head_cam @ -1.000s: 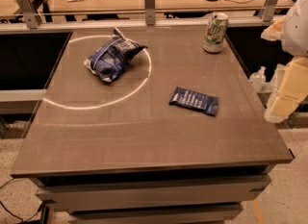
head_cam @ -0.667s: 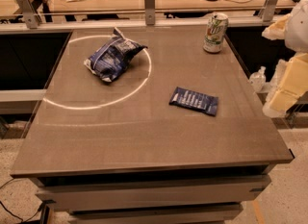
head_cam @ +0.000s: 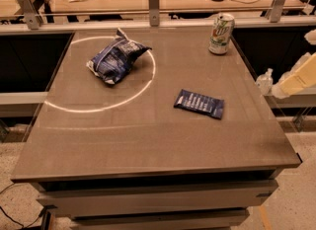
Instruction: Move 7up can near rxbar blueberry
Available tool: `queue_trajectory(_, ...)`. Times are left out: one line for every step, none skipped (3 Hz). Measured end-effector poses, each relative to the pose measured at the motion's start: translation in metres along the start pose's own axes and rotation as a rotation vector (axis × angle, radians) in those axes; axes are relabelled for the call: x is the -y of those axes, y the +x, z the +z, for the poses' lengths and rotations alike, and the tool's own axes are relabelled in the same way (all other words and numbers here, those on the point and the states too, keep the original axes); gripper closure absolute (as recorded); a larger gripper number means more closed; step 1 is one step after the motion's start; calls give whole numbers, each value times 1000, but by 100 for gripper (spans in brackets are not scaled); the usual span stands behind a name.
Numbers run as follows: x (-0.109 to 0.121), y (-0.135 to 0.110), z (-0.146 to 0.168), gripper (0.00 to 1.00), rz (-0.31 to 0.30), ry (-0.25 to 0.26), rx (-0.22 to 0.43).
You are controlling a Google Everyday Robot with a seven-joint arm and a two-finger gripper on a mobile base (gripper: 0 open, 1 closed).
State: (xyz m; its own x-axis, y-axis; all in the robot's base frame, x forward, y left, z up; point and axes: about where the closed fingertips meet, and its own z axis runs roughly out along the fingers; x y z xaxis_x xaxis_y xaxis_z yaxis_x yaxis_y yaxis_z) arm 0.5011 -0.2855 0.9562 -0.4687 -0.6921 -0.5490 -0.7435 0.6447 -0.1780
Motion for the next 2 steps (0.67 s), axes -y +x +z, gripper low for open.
queue_trajectory(32,18,6,0,171,128,56)
queue_trajectory(61,34,20,0,284,203,176)
